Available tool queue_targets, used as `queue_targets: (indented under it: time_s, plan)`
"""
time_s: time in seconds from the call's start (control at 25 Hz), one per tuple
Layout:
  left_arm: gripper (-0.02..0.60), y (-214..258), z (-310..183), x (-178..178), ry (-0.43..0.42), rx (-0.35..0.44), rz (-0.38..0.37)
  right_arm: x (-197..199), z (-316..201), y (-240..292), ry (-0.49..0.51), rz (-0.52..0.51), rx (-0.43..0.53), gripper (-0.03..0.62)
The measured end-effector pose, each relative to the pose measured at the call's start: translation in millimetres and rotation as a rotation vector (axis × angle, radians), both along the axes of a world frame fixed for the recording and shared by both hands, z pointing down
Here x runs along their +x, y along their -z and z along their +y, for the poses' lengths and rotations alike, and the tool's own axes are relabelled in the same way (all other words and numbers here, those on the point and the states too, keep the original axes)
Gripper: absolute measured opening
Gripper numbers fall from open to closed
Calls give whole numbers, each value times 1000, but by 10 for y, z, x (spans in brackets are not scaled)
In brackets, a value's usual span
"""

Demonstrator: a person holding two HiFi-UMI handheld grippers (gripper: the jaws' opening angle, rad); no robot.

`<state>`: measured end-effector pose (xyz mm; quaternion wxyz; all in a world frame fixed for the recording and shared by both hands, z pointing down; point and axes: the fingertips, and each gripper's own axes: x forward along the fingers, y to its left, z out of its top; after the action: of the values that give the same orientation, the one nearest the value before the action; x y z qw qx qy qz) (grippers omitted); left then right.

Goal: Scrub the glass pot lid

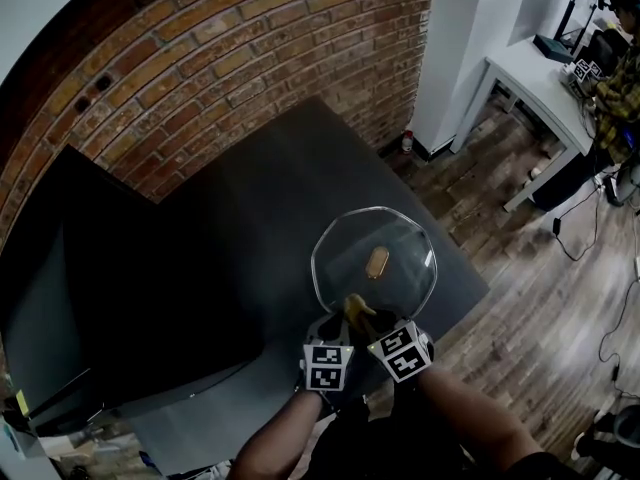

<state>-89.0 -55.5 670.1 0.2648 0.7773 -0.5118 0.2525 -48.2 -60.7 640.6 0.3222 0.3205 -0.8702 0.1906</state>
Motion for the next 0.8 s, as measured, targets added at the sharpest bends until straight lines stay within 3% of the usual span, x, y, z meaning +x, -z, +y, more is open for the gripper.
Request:
queue_targets:
  time_s: [0.36,0.8]
  plan:
    - [35,8,4,25,-25,-4,-51,-12,-14,-101,33,76,-9,48]
    - [34,8,13,26,-8,-26,-48,64,-29,-110,49,85,-49,49]
